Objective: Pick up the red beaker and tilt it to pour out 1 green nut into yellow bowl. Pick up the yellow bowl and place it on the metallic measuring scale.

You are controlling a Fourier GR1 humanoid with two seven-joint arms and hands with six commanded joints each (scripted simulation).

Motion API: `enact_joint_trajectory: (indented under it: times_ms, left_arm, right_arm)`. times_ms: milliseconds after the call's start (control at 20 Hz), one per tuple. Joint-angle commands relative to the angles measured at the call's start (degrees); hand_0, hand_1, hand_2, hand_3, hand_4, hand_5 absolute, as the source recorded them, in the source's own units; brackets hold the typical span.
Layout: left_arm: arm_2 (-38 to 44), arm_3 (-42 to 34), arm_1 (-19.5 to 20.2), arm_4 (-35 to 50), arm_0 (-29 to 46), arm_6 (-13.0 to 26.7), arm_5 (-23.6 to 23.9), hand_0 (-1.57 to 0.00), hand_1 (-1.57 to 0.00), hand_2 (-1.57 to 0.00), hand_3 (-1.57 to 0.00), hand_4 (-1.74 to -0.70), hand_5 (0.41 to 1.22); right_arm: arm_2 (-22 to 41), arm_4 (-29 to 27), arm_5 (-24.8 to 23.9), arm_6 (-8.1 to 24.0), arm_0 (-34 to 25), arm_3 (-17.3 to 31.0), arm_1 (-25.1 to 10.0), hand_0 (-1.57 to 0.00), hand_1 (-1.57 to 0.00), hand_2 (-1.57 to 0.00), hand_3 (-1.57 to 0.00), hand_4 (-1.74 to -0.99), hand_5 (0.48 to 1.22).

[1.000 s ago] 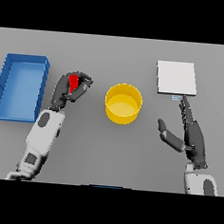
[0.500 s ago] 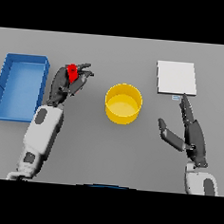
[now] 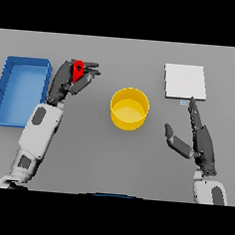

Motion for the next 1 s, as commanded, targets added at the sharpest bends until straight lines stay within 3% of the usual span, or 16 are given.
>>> enact_joint_trajectory:
  times_ms: [0, 250, 550, 800, 850, 950]
  left_arm:
    - [-1.30, -0.48, 0.67, -1.48, -0.08, 1.20, 0.22, -1.56, -1.56, -1.56, -1.56, -1.73, 1.138]
    - [-9.86, -2.35, 6.46, -10.19, -3.15, 6.67, -1.74, -1.57, -1.57, -1.57, -1.57, -1.74, 1.120]
    - [-20.67, -2.32, 10.21, -21.18, -9.60, 13.33, -5.36, -1.57, -1.57, -1.57, -1.57, -1.74, 1.147]
    - [-30.45, 0.04, 12.03, -30.85, -15.79, 16.45, -10.57, -1.57, -1.57, -1.57, -1.57, -1.74, 1.197]
    - [-32.21, 1.00, 12.41, -32.43, -16.90, 16.87, -12.15, -1.57, -1.57, -1.57, -1.57, -1.69, 1.202]
    - [-35.60, 2.34, 13.11, -35.21, -19.45, 16.24, -14.57, -1.57, -1.57, -1.57, -1.44, -1.70, 1.209]
  right_arm:
    - [-0.30, -0.16, 0.29, -0.07, -0.18, 0.72, -0.41, 0.00, 0.00, 0.00, 0.00, -1.213, 0.662]
    - [0.72, 1.13, -0.13, -0.49, 1.30, -0.37, 0.02, 0.00, 0.00, 0.00, 0.00, -1.190, 0.658]
    - [0.32, -0.53, 1.10, 1.79, 0.75, -1.06, -0.21, 0.00, 0.00, 0.00, 0.00, -1.182, 0.668]
    - [0.18, -0.62, 0.66, 2.58, 0.03, -1.12, 0.26, 0.00, 0.00, 0.00, 0.00, -1.187, 0.676]
    - [0.64, -0.35, 0.64, 2.65, 0.62, -1.36, 0.62, 0.00, 0.00, 0.00, 0.00, -1.191, 0.675]
    - [0.82, -0.61, 0.99, 3.12, 1.20, -1.89, 0.67, 0.00, 0.00, 0.00, 0.00, -1.191, 0.675]
